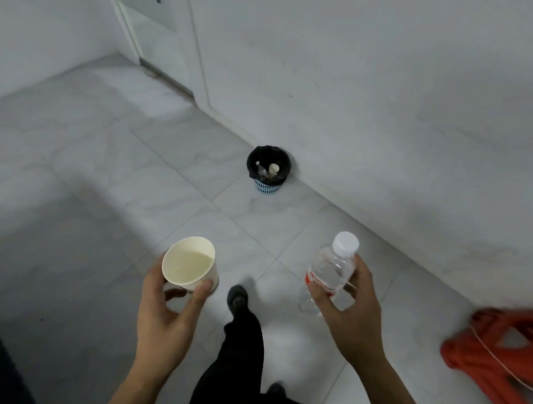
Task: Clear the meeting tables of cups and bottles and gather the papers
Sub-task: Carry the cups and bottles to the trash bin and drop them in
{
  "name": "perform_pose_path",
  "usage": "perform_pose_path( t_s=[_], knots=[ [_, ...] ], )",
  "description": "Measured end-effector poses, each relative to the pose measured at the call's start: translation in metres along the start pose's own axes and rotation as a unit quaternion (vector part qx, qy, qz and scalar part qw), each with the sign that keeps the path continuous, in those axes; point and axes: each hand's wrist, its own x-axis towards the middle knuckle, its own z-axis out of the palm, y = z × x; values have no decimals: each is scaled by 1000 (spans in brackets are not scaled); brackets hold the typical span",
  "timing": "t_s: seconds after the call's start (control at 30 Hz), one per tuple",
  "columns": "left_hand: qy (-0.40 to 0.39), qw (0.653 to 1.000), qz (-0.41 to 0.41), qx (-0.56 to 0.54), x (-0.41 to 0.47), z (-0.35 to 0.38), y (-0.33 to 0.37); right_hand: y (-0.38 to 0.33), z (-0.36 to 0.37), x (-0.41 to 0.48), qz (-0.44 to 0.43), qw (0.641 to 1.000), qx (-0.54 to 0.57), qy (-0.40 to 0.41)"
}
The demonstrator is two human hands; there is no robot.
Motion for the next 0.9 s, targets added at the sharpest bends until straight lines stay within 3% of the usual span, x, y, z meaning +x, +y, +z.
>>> perform_pose_path(
  t_s=[0.23,0.5,0.67,0.9],
  knots=[
    [-21,998,-41,-31,206,93,-32,0,72,206,47,999,-3,-1],
    [-80,997,1,17,447,183,46,-61,111,420,57,998,4,4],
    [-89,995,-43,21,544,254,55,-64,130,542,55,998,12,-9],
    [-35,995,-85,32,630,343,48,-47,145,707,62,993,-10,-104]
  ],
)
